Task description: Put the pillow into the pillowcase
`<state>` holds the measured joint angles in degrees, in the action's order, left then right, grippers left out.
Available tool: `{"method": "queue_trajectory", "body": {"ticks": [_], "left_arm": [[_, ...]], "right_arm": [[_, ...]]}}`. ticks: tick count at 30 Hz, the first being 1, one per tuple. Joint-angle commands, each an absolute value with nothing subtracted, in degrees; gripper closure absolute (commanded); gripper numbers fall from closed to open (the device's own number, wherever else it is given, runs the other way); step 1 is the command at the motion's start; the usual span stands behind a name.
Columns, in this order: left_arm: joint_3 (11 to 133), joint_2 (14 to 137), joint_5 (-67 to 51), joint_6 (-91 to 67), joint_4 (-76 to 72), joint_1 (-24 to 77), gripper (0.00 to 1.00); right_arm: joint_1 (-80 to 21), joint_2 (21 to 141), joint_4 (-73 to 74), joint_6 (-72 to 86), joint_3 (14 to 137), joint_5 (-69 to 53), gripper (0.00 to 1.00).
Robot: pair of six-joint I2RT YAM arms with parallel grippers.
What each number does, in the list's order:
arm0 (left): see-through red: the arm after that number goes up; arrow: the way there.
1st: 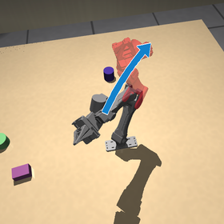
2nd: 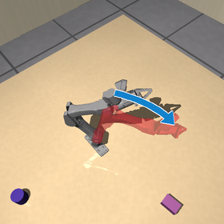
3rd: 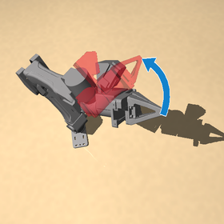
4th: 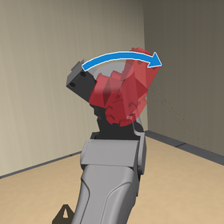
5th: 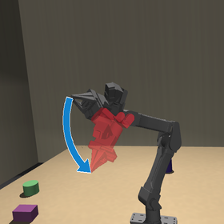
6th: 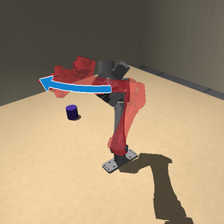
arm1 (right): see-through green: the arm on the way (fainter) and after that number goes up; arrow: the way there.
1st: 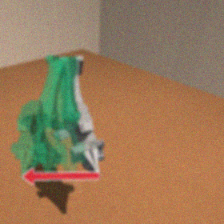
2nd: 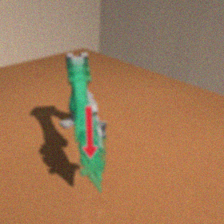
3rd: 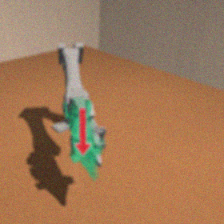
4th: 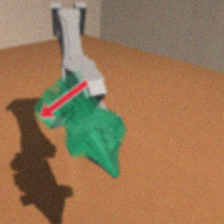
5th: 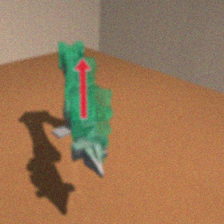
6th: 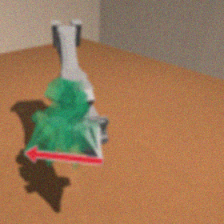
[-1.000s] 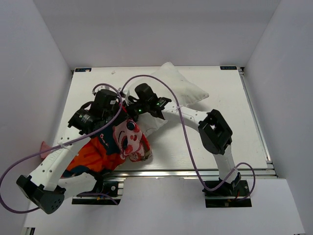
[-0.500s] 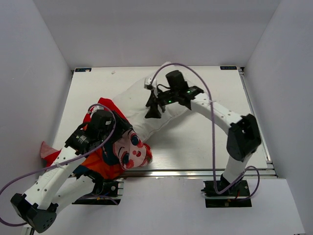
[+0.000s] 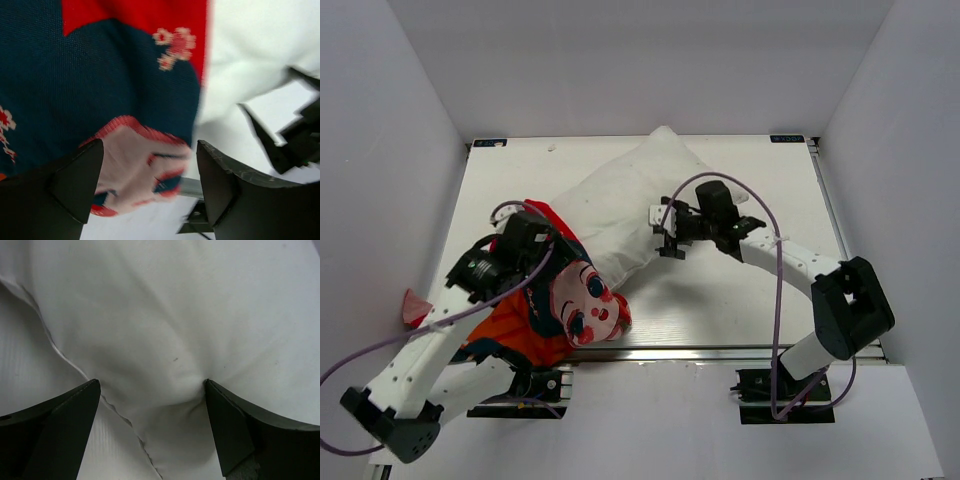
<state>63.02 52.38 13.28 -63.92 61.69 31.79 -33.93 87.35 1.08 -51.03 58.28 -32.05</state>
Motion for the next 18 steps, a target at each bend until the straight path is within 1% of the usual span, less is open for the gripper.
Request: {"method": "queue_trajectory", "body": {"ticks": [1,4,7,10,11,13,14,16,17,18], "left_arm": [[60.0,57.9,11.3,-60.9,63.4,31.9,0.15],[57.2,61.4,12.1,-58.4,62.0,31.8,0.14],[55.6,66.4,16.0,-56.7,58.7,31.9,0.13],[54.7,72.3,16.8,-55.1,54.2,30.6,0.17],[54.6,75.0,16.3,-54.8,52.1,29.9,0.31],[54.7,76.7,15.8,-54.3,50.4,28.0,0.55],[54.7,77.3,14.9,-54.1,48.5,27.3,0.73],[55.1,77.3,13.5,-52.9,46.6,25.9,0.87],[55.5,76.9,12.3,-52.5,46.2,25.6,0.99],[56.2,76.6,11.9,-51.6,46.0,25.4,1.00]], "right_arm": [[-34.1,86.9,-13.1,-62.7,53.2,-31.5,0.11],[-34.1,87.4,-17.3,-64.0,50.7,-33.1,0.11],[-34.0,87.5,-23.8,-65.6,48.5,-35.0,0.10],[-34.2,88.8,-25.1,-70.0,47.5,-38.1,0.11],[-34.4,89.8,-24.6,-72.0,47.5,-39.1,0.11],[-35.2,91.0,-24.2,-73.6,47.8,-39.4,0.11],[-35.4,92.3,-22.7,-74.3,48.6,-39.2,0.11],[-36.0,93.9,-21.1,-76.3,49.6,-38.9,0.11],[-36.5,95.9,-20.0,-76.8,50.4,-38.3,0.11],[-36.7,96.8,-19.8,-77.2,51.0,-37.9,0.11]]}}
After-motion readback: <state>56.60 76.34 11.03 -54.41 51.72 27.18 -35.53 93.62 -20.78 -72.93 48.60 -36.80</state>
